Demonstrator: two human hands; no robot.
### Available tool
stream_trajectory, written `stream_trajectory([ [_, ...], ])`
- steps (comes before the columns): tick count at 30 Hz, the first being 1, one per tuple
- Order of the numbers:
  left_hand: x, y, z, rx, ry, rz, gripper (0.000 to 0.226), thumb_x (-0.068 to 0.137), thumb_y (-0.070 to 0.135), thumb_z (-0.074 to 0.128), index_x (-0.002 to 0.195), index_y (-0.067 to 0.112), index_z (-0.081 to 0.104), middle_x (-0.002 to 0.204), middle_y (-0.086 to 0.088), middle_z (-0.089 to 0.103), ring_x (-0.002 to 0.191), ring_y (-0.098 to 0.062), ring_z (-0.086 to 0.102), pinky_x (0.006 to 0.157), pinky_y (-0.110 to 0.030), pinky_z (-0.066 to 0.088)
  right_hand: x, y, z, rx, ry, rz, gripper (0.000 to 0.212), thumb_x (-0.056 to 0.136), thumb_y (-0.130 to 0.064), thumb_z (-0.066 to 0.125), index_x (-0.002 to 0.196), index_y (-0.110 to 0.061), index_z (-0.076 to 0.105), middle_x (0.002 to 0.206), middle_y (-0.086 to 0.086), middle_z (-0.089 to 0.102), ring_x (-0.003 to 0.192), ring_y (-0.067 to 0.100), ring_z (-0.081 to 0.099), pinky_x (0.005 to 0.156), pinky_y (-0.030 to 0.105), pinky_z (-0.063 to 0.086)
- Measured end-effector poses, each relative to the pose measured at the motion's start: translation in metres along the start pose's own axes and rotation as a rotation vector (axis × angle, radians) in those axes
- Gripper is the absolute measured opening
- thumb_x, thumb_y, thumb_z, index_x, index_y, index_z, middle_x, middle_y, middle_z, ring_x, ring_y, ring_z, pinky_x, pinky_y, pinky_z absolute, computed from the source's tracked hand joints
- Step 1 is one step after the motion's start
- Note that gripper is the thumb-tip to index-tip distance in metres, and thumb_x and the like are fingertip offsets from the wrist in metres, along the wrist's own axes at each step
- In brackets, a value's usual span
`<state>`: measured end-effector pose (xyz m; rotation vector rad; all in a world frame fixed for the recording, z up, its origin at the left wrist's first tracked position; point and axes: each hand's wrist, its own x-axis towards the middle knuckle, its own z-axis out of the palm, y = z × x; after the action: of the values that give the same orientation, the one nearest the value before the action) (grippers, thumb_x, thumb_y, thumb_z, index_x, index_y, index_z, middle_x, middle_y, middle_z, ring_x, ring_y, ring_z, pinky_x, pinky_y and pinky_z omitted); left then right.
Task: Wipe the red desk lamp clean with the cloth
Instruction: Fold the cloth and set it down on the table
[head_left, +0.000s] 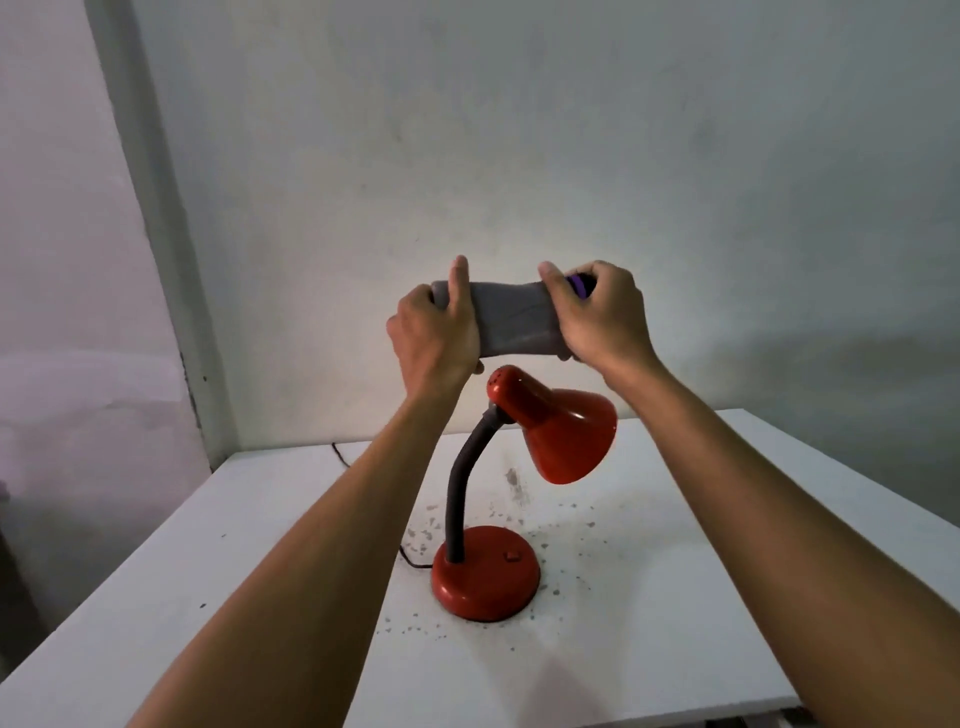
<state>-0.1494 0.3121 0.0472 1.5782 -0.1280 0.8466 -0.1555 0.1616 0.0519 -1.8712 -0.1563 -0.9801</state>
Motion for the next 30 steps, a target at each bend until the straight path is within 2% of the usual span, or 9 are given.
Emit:
stream_trajectory([
  [5,0.003,0.035,0.081,0.174,-0.184,-0.017,0.053,0.104,0.048,0.039,0.068,0.015,0.060,0.069,-0.007,0.060,0.029,-0.019,0.059,0.040,-0.027,0.049,0.051,0.028,-0.064,-0.236,0.092,0.024,0.051,0.103,-0.044,0.058,0.072,-0.003,0.060,0.063,0.006,0.061,0.034,0.013,0.060,0.032,0.025,0.047],
  [7,-0.004,0.044,0.121,0.217,-0.250,-0.062,0.050,0.104,0.045,0.034,0.081,0.011,0.063,0.070,-0.007,0.059,0.026,-0.016,0.056,0.042,-0.025,0.044,0.070,0.047,-0.095,-0.347,0.107,0.101,0.054,0.103,-0.046,0.054,0.079,0.001,0.063,0.065,0.007,0.063,0.038,0.019,0.063,0.045,0.036,0.058],
  [9,-0.017,0.047,0.157,0.243,-0.297,-0.097,0.046,0.105,0.041,0.032,0.088,0.008,0.059,0.073,-0.009,0.061,0.022,-0.013,0.053,0.040,-0.025,0.039,0.081,0.071,-0.123,-0.435,0.105,0.178,0.051,0.102,-0.048,0.051,0.075,-0.005,0.060,0.066,0.006,0.063,0.039,0.023,0.064,0.054,0.038,0.056],
  [13,-0.059,0.029,0.224,0.311,-0.389,-0.168,0.042,0.105,0.034,0.031,0.071,0.013,0.044,0.072,-0.013,0.067,0.018,-0.012,0.047,0.041,-0.026,0.032,0.082,0.134,-0.171,-0.625,0.054,0.309,0.048,0.101,-0.047,0.048,0.072,-0.013,0.062,0.058,0.006,0.064,0.041,0.021,0.063,0.064,0.032,0.053],
  [19,-0.134,-0.054,0.274,0.505,-0.587,-0.382,0.036,0.101,0.025,0.035,0.072,0.009,0.048,0.068,-0.013,0.069,0.030,-0.017,0.054,0.040,-0.026,0.031,0.035,0.250,-0.191,-0.862,-0.111,0.524,0.047,0.097,-0.045,0.049,0.090,-0.005,0.072,0.053,0.006,0.062,0.045,0.019,0.063,0.058,0.028,0.045],
  [22,-0.168,-0.107,0.278,0.549,-0.618,-0.510,0.035,0.100,0.025,0.038,0.075,0.008,0.055,0.069,-0.014,0.069,0.038,-0.023,0.062,0.042,-0.025,0.037,-0.004,0.305,-0.177,-0.916,-0.228,0.600,0.045,0.098,-0.051,0.049,0.107,-0.013,0.072,0.094,0.011,0.075,0.081,0.029,0.075,0.073,0.032,0.051],
  [25,-0.194,-0.150,0.276,0.636,-0.658,-0.529,0.032,0.098,0.022,0.042,0.094,0.003,0.067,0.092,-0.017,0.072,0.074,-0.033,0.073,0.064,-0.033,0.057,-0.037,0.343,-0.159,-0.968,-0.301,0.598,0.046,0.100,-0.052,0.048,0.120,-0.016,0.066,0.124,0.011,0.070,0.113,0.034,0.068,0.079,0.035,0.043],
  [27,-0.204,-0.170,0.274,0.706,-0.662,-0.510,0.028,0.098,0.021,0.046,0.095,0.005,0.068,0.101,-0.015,0.072,0.089,-0.034,0.071,0.073,-0.035,0.058,-0.051,0.358,-0.148,-1.005,-0.335,0.564,0.043,0.101,-0.050,0.047,0.117,-0.015,0.066,0.121,0.010,0.071,0.111,0.033,0.067,0.075,0.034,0.039],
  [30,-0.214,-0.181,0.272,0.819,-0.679,-0.406,0.022,0.097,0.021,0.048,0.094,0.013,0.069,0.100,-0.009,0.073,0.092,-0.028,0.070,0.066,-0.028,0.049,-0.064,0.365,-0.136,-1.062,-0.339,0.518,0.040,0.104,-0.047,0.046,0.110,-0.014,0.068,0.115,0.010,0.074,0.106,0.032,0.069,0.073,0.034,0.038],
])
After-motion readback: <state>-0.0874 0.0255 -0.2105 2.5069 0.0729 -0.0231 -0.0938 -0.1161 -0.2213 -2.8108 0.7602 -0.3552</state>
